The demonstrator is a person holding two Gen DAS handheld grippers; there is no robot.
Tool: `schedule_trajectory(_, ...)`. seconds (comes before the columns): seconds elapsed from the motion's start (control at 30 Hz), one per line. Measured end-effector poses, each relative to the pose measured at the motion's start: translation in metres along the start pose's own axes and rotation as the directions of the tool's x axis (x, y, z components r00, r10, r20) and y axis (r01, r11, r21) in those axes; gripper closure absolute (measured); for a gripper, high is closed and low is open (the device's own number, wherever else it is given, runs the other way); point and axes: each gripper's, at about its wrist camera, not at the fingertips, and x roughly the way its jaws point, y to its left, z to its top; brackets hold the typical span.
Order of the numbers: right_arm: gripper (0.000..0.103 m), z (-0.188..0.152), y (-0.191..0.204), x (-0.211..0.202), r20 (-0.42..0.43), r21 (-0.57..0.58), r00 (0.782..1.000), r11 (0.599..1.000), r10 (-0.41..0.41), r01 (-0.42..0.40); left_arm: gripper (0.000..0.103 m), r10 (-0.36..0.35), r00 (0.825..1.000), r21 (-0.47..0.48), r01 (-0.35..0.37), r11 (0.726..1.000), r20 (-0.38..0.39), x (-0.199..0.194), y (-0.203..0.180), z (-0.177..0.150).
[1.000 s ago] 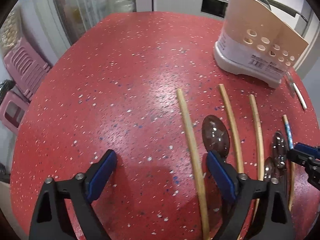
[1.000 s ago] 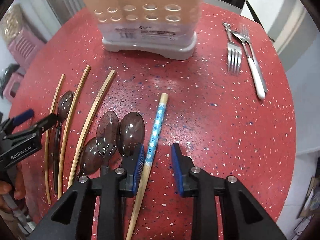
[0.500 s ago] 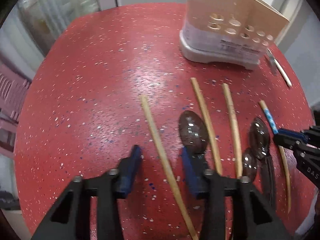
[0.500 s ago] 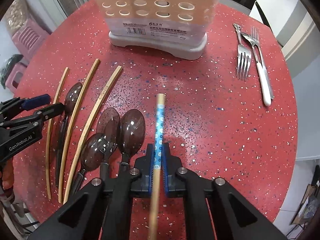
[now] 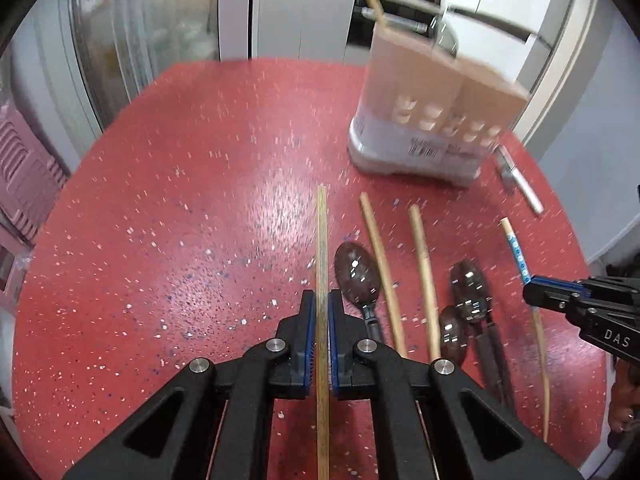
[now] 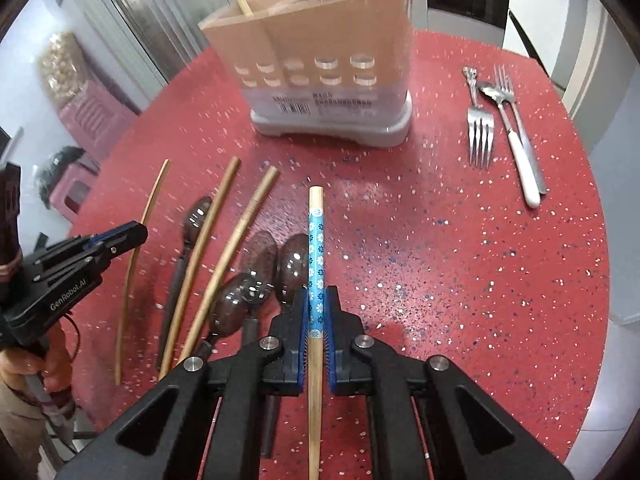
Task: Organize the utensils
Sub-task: 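Lift both chopsticks and lower them into the beige holder, opening both tools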
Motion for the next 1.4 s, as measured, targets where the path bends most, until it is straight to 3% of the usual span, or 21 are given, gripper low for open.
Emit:
schedule_trajectory(0.4, 0.095, -0.013, 0.016, -0.061, 0.221, 0.009, 0.971, 0.995, 0.092, -0.097, 0.074, -0.068, 0.982, -0.027, 0.074, 0.997, 0.177, -0.064, 0.006, 0.003)
schedule_trajectory(0.77, 0.095, 0.003, 0.027, -0.096, 0.320, -0.015, 0.941, 0.993, 0.112, -0.114, 0.074, -0.090, 0.957, -0.022, 0.099, 0.995, 0.274, -0.101, -0.002, 0.019)
schedule_trajectory(1.07, 0.095, 0.035, 0.027, -0.119, 0.382, -0.035, 0.917, 0.993, 0.118, -0.114, 0.074, -0.118, 0.925, 0.004, 0.125, 0.992, 0.361, -0.131, -0.017, 0.062)
schedule_trajectory(1.4, 0.095, 0.102, 0.020, -0.142, 0.460, -0.035, 0.880, 0.993, 0.117, -0.114, 0.074, -0.125, 0.883, -0.006, 0.143, 0.990, 0.452, -0.153, -0.024, 0.132)
